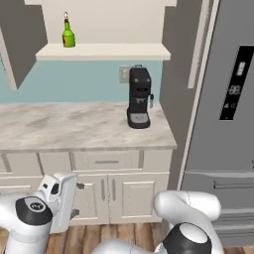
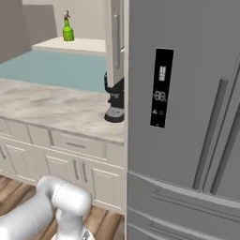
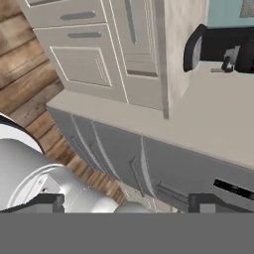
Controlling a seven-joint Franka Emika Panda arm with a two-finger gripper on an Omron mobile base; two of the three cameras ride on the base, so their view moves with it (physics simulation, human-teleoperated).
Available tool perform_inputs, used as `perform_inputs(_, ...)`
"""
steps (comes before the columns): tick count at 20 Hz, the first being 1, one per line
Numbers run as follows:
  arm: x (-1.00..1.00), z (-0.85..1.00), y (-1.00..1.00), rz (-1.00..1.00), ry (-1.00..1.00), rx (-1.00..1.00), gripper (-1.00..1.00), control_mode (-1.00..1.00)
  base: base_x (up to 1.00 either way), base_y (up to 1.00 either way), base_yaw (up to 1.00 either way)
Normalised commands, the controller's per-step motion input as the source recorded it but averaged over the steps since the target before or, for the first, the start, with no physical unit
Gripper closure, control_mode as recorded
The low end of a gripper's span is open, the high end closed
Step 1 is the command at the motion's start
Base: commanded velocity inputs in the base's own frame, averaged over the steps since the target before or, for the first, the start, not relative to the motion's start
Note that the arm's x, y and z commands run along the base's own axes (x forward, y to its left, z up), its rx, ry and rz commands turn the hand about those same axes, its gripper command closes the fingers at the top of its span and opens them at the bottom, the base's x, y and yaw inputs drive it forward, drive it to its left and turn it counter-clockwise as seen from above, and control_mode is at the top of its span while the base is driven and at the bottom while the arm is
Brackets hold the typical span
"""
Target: Move the cutting board and knife to the sink. Then move spray from the cabinet to the counter.
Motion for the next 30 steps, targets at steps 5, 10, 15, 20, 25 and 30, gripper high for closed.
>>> perform_inputs(5,0.00,0.00,0.00,0.00,0.00,0.00,-1.00,1.00,0.63,0.32,-0.29)
perform_inputs(10,0.00,0.00,0.00,0.00,0.00,0.00,-1.00,1.00,0.58,0.35,-0.26)
perform_inputs(15,0.00,0.00,0.00,0.00,0.00,0.00,-1.00,1.00,0.51,0.31,-0.21)
perform_inputs(20,0.00,0.00,0.00,0.00,0.00,0.00,-1.00,1.00,0.45,0.32,-0.18)
perform_inputs(25,0.00,0.00,0.00,0.00,0.00,0.00,-1.00,1.00,0.40,0.36,-0.14)
perform_inputs(30,0.00,0.00,0.00,0.00,0.00,0.00,-1.00,1.00,0.35,0.48,-0.09)
